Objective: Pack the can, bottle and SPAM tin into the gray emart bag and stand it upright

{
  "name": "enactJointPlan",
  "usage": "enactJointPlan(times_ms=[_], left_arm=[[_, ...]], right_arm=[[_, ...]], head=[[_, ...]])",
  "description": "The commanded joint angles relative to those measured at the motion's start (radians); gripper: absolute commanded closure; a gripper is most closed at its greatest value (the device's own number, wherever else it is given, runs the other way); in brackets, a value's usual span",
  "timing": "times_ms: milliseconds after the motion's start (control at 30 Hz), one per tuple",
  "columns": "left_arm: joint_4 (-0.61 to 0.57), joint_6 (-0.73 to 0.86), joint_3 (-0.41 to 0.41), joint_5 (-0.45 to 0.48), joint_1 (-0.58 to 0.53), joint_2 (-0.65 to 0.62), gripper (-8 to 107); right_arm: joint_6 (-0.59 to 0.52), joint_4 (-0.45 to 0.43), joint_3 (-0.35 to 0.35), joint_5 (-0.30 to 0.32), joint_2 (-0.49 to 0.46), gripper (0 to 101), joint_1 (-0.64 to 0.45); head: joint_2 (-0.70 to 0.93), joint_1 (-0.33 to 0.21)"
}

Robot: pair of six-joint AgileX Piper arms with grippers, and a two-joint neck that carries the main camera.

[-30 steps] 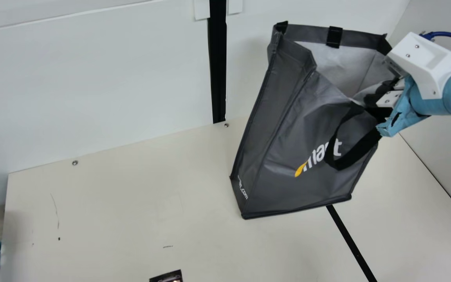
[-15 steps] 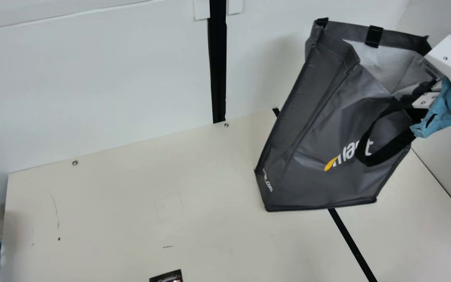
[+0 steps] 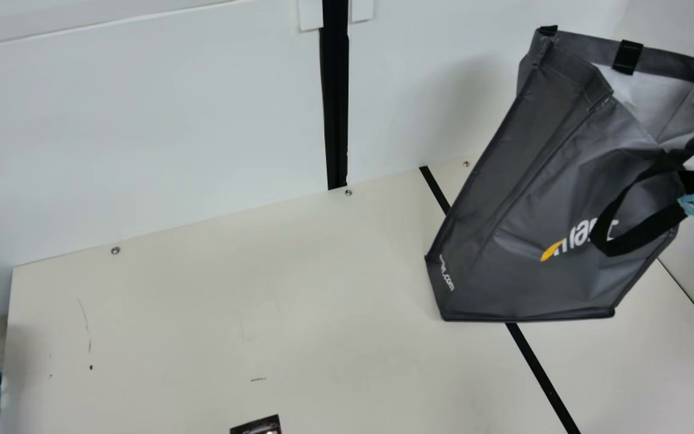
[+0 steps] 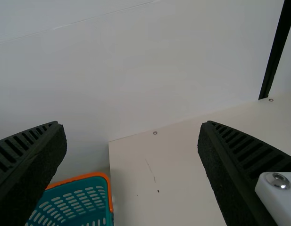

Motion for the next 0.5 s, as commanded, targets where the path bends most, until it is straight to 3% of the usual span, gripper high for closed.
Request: enactJointPlan(times_ms=[0,467], left_arm=[[0.0,0.0,0.0,0.0,0.0,0.0,9],[0.0,0.0,0.0,0.0,0.0,0.0,9]], right_arm=[[-0.004,-0.002,-0.008,-0.003,0.001,101,-0.016],[-0.03,-0.005,-0.037,-0.003,0.009,101,-0.072]], head=[[-0.002,-0.023],[-0.002,-0.023]])
